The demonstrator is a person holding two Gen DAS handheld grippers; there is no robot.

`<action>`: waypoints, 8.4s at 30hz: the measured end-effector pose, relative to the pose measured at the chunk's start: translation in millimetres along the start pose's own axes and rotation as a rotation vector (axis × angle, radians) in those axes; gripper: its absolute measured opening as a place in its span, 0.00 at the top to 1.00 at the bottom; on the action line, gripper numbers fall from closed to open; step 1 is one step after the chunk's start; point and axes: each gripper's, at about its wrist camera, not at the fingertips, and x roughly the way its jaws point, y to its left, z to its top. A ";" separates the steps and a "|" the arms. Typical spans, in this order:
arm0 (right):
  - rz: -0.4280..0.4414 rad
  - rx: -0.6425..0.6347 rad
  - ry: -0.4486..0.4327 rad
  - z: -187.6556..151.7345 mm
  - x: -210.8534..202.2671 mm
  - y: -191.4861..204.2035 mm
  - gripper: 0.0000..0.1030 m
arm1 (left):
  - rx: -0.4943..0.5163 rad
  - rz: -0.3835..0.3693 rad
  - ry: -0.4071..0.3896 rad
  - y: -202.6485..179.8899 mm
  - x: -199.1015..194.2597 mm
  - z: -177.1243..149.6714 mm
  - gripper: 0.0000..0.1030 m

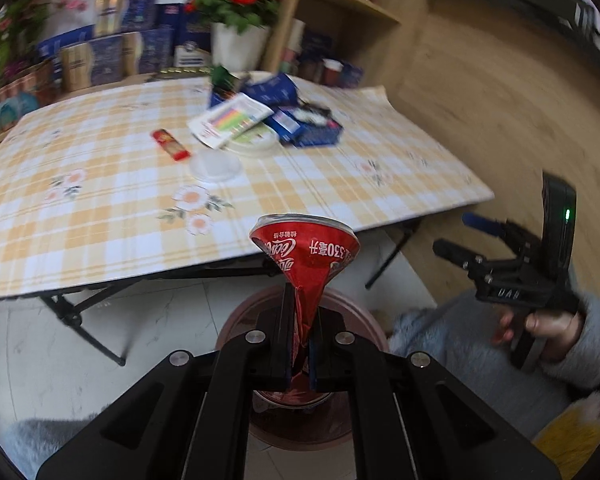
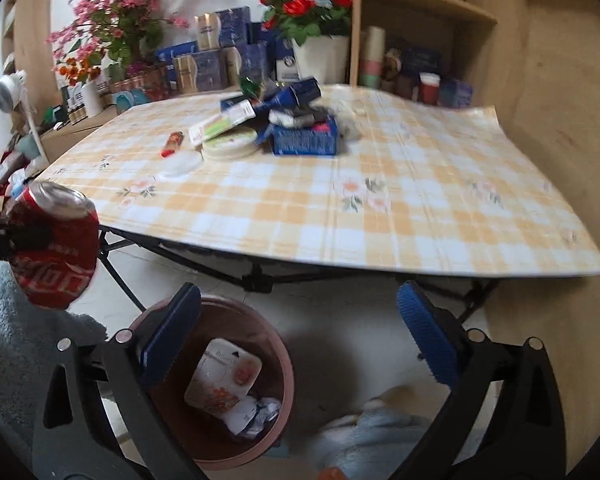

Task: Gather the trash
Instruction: 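Lower the red can into the brown bin and open the left tool, then grasp the candle pack with the left tool, then lift the candle pack with the left tool while the right tool grasps the black packet, then drop the black packet and candle pack into the bin with both tools, then grasp the red lighter with the left tool while the right grasps the milk carton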

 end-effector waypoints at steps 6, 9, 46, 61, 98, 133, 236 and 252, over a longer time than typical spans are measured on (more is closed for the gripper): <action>-0.015 -0.017 -0.014 0.0 0.3 0.3 0.06 | 0.019 -0.046 0.101 -8.9 34.2 -26.0 0.95; -0.018 -0.023 -0.009 -0.2 1.3 3.8 0.06 | 0.065 -0.044 0.126 -17.5 40.1 -29.0 0.95; 0.063 -0.037 -0.003 10.2 1.2 10.2 0.05 | -0.083 0.087 0.016 18.4 21.6 -13.7 0.22; 0.030 0.020 -0.021 66.2 21.9 -13.1 0.05 | 0.113 -0.001 -0.122 49.6 27.3 126.5 0.33; 0.090 0.083 0.021 101.2 73.2 -49.0 0.06 | 0.312 -0.008 0.097 84.3 196.7 228.2 0.64; 0.057 -0.206 0.142 192.7 190.5 15.9 0.55 | -0.134 -0.104 -0.096 74.5 56.9 126.5 0.65; 0.047 -0.100 0.036 -0.6 18.6 38.4 0.06 | -0.258 0.034 0.019 61.9 22.9 -16.5 0.37; 0.048 0.135 -0.030 50.5 36.7 -16.5 0.05 | -0.302 0.200 0.024 127.8 76.7 126.0 0.48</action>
